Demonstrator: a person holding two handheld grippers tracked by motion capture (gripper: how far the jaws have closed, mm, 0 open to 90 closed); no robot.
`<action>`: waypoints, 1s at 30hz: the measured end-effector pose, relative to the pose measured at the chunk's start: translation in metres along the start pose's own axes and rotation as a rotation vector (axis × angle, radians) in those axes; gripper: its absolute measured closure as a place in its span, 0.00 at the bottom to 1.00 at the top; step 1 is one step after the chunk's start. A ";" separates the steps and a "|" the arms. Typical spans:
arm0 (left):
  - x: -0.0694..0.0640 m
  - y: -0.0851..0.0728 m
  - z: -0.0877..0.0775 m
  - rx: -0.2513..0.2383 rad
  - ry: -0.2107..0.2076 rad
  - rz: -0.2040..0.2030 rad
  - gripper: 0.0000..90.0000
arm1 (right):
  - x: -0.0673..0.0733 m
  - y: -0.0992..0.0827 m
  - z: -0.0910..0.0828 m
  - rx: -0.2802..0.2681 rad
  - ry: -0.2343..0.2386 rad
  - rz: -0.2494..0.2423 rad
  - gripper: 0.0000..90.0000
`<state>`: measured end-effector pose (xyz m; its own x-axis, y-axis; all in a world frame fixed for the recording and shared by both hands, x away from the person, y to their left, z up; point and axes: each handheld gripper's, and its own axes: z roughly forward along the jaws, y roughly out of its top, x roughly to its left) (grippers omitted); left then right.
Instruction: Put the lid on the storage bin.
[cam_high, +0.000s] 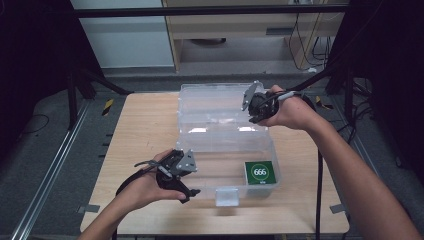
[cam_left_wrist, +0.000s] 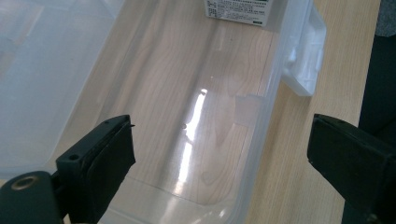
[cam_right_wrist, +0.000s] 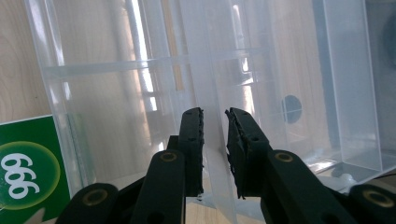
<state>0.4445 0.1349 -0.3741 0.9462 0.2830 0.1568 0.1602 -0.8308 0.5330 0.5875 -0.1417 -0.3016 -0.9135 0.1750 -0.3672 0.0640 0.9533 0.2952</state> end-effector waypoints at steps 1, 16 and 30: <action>0.000 -0.001 0.002 0.010 -0.004 0.000 0.08 | 0.000 0.000 0.002 0.006 0.007 -0.009 0.86; -0.006 -0.003 0.016 0.079 -0.067 0.046 0.35 | 0.003 0.004 0.002 0.036 0.001 -0.042 0.89; -0.001 -0.009 0.037 0.147 -0.128 0.046 0.67 | 0.003 0.002 0.002 0.033 -0.005 -0.031 0.88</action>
<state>0.4524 0.1247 -0.4101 0.9801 0.1874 0.0660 0.1463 -0.9053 0.3987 0.5856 -0.1390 -0.3036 -0.9133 0.1463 -0.3801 0.0488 0.9658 0.2545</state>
